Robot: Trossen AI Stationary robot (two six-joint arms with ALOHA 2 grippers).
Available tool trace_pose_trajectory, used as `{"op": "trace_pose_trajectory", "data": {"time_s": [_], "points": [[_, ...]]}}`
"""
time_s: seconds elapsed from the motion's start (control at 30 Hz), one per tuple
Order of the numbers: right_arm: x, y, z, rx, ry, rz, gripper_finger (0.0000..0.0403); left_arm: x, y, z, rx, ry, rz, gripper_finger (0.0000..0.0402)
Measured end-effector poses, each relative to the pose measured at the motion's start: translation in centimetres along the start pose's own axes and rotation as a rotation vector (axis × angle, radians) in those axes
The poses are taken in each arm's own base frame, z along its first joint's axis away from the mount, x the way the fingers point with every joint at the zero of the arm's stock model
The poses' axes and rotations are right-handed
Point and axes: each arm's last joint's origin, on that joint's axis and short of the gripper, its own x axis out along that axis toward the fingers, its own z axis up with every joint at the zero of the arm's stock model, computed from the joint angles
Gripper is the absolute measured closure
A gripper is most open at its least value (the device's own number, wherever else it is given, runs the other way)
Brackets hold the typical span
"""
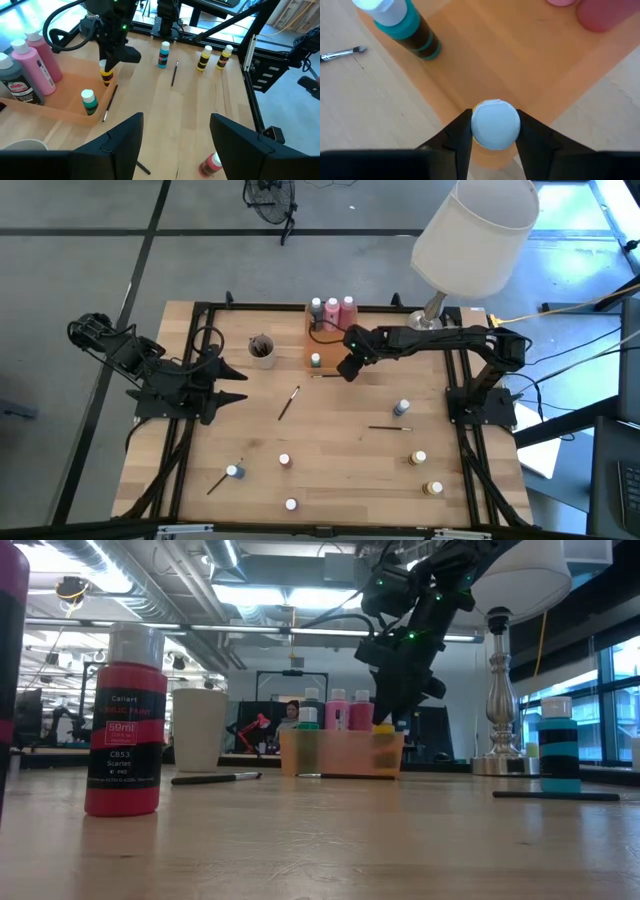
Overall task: Pick & Place Paint Supplies
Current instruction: Put the yellow paint bottle into the orange bin
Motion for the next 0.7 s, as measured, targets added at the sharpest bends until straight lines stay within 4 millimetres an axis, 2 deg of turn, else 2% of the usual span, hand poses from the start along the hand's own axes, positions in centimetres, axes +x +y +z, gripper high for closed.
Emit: {"op": "trace_pose_trajectory", "data": {"time_s": [0.33,0.7], "points": [[0.1,0.9,-0.5,-0.008,0.010,0.019,0.0221,0.0,0.0,0.0,0.000,-0.001,0.002,0.0176],[0.1,1.1,-0.7,0.003,0.001,-0.001,0.0140,0.0,0.0,0.0,0.009,-0.005,0.008,0.0176]]}}
